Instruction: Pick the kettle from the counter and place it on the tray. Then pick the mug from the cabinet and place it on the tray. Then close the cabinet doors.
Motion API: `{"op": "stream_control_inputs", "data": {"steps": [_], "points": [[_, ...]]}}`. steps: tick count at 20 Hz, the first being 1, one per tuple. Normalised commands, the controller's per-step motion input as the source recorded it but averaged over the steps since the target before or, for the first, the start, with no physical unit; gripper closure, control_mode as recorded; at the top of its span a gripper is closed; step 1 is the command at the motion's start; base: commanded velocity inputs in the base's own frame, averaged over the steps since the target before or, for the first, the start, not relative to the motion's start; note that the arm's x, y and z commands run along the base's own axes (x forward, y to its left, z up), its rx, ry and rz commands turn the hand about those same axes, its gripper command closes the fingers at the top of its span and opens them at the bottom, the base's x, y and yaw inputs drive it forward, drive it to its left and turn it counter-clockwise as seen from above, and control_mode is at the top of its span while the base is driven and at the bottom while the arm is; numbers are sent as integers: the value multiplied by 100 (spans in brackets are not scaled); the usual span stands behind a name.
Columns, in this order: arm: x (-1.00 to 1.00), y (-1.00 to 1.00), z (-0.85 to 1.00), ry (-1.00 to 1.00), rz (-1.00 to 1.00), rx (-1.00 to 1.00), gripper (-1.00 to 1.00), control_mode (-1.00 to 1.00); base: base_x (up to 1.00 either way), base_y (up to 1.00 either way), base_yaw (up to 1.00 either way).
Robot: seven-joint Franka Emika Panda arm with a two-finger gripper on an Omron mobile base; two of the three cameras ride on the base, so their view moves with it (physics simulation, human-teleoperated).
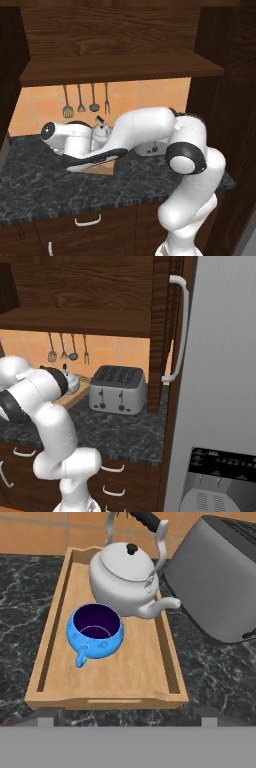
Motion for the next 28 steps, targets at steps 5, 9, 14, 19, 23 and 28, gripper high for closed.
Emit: {"op": "stream_control_inputs", "data": {"steps": [5, 9, 14, 19, 23, 28], "points": [[-63, -32, 48, 0, 1, -1, -100, -100, 0, 0, 0], [-58, -56, 36, 0, 10, 0, -100, -100, 0, 0, 0], [-56, -60, 45, 0, 19, 0, -100, -100, 0, 0, 0], [-55, -48, 51, 0, 14, 0, -100, -100, 0, 0, 0], [-56, -43, 46, 0, 9, 0, -100, -100, 0, 0, 0], [-51, -38, 48, 0, 4, 0, -100, -100, 0, 0, 0]]}}
